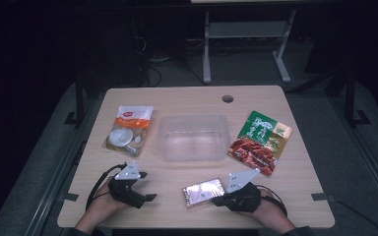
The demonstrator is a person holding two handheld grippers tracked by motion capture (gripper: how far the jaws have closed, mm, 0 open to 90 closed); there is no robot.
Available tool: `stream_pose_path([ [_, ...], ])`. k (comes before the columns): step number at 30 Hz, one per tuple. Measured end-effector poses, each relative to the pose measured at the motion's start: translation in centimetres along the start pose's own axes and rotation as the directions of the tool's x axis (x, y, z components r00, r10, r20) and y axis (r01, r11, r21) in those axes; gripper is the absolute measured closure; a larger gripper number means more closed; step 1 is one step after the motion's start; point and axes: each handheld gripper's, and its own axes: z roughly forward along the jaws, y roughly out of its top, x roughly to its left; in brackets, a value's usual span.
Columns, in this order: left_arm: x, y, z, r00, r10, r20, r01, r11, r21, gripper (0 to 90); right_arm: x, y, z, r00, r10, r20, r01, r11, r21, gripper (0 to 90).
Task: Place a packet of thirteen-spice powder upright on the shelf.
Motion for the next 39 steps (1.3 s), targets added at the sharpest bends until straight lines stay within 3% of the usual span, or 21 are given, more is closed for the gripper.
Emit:
stream_pose_path([
  [6,-0.1,0.1,0.2,1.0,0.006,0.002,-0.006,0.9999,0.012,14.0,0.3,0.7,1.3,0.9996,-0.019,-0.02,0.019,1.0,0.004,89.5],
  [8,0.0,0.1,0.1,0.9999,0.015,0.003,-0.015,0.9997,0.018,14.0,0.4,1.0,1.8,0.9987,-0.045,-0.023,0.045,0.999,0.01,89.5],
  [19,-0.1,0.0,0.1,1.0,0.003,0.007,-0.003,0.9999,0.013,14.3,0.9,3.2,4.9,0.9954,-0.086,-0.043,0.087,0.995,0.038,89.6],
  [28,-0.2,0.1,0.1,0.9999,0.012,0.008,-0.012,0.9998,0.016,14.3,0.2,4.4,6.1,0.9958,-0.091,-0.008,0.091,0.995,0.044,89.6],
  [29,-0.2,0.1,0.1,0.9999,0.014,0.009,-0.015,0.9997,0.017,14.3,0.0,4.7,6.4,0.9974,-0.072,0.001,0.072,0.996,0.045,89.6],
  [39,-0.3,0.1,0.1,0.9997,0.015,0.019,-0.016,0.9997,0.016,14.3,-1.5,5.8,7.5,0.9971,-0.059,0.048,0.057,0.997,0.054,89.6],
])
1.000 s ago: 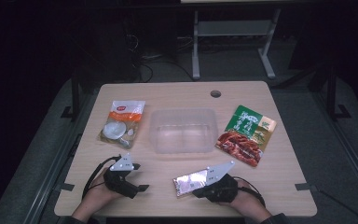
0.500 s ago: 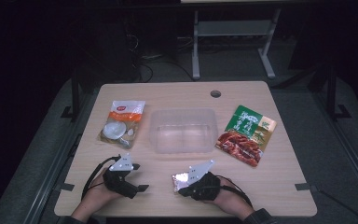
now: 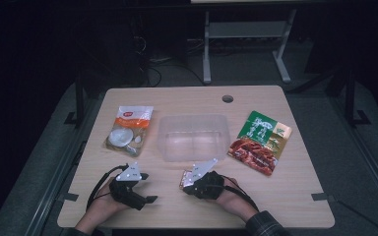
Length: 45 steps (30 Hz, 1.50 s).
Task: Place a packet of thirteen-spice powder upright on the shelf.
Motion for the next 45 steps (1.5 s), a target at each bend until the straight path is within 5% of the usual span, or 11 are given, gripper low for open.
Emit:
stream_pose_path([
  [6,0.0,0.0,0.0,1.0,0.005,0.003,-0.005,1.0,0.001,14.3,-0.2,0.2,0.1,1.0,0.006,0.0,-0.006,1.0,-0.009,89.6],
  [14,0.0,-0.1,-0.1,1.0,0.001,-0.001,-0.001,1.0,-0.004,14.3,-0.1,-0.5,-3.0,0.9996,0.025,0.012,-0.024,0.996,-0.086,88.5],
  [19,-0.1,-0.1,0.0,1.0,0.001,0.0,-0.001,1.0,-0.003,14.3,-0.5,-2.2,-5.3,0.9971,0.073,0.024,-0.071,0.995,-0.076,81.6],
  [31,-0.1,-0.1,0.0,1.0,0.004,0.001,-0.004,1.0,0.005,14.5,-2.1,-6.0,-8.4,0.9859,0.143,0.087,-0.137,0.988,-0.072,42.4],
  [38,-0.1,-0.1,0.1,0.9999,0.011,0.008,-0.011,0.9998,0.017,14.5,-3.0,-5.9,-8.1,0.9861,0.149,0.075,-0.141,0.985,-0.096,23.8],
  [45,-0.1,-0.1,0.2,0.9999,0.012,0.011,-0.012,0.9997,0.02,14.5,-3.1,-5.4,-6.7,0.9897,0.129,0.061,-0.125,0.99,-0.072,17.2],
])
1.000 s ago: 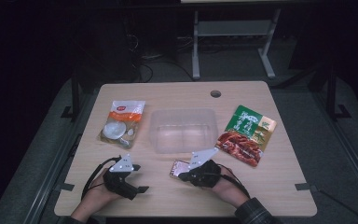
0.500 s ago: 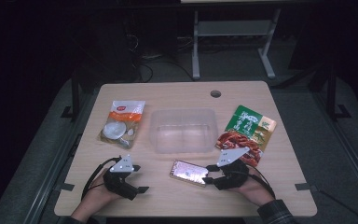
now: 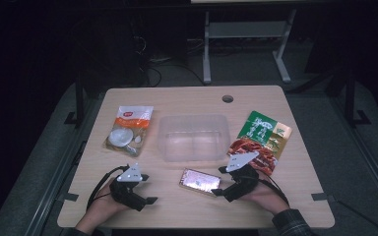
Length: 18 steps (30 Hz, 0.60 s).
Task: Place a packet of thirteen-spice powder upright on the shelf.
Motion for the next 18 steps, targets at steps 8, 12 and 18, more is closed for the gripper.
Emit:
stream_pose_path([
  [8,-0.1,0.0,0.2,1.0,0.001,0.005,-0.001,1.0,0.009,14.5,0.1,0.5,1.9,0.9986,-0.053,0.001,0.053,0.997,0.051,16.9],
  [12,-0.1,0.0,0.2,1.0,0.0,0.006,0.0,1.0,0.008,14.5,0.3,0.6,2.5,0.9983,-0.059,0.007,0.058,0.996,0.061,17.3],
  [18,-0.1,0.0,0.2,1.0,0.001,0.007,-0.001,0.9999,0.015,14.5,0.2,0.5,2.9,0.9972,-0.071,0.023,0.069,0.994,0.081,20.3],
])
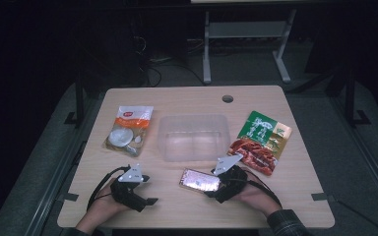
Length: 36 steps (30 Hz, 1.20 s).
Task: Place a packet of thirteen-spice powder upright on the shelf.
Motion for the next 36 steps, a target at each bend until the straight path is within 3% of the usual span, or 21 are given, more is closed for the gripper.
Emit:
stream_pose_path([
  [8,0.0,0.0,0.0,1.0,0.001,0.001,-0.001,1.0,0.001,14.5,0.0,-0.2,0.3,0.9998,-0.003,-0.021,0.003,1.0,0.017,27.8],
  [13,0.0,0.0,0.0,1.0,0.001,0.001,-0.001,1.0,0.001,14.5,0.2,-0.2,0.2,0.9993,-0.037,0.002,0.037,0.999,0.022,30.3],
  [21,0.1,0.0,-0.1,1.0,0.005,0.002,-0.005,0.9999,-0.009,14.5,-0.2,-0.3,-0.4,1.0,-0.01,0.001,0.01,1.0,-0.001,31.3],
  [26,0.2,0.4,-0.2,0.9993,0.031,0.019,-0.031,0.9992,-0.024,14.4,-0.4,-0.2,-1.6,0.9997,0.021,-0.015,-0.021,0.999,-0.038,31.4],
  [29,0.4,0.8,-0.5,0.9982,0.047,0.038,-0.046,0.9981,-0.042,14.4,-0.3,0.1,-2.3,0.9998,-0.018,-0.007,0.017,0.999,-0.045,31.4],
  [36,1.0,2.0,-1.4,0.9924,0.1,0.071,-0.093,0.9908,-0.098,14.3,-0.3,0.5,-3.1,0.9994,-0.029,-0.017,0.028,0.997,-0.077,31.4],
])
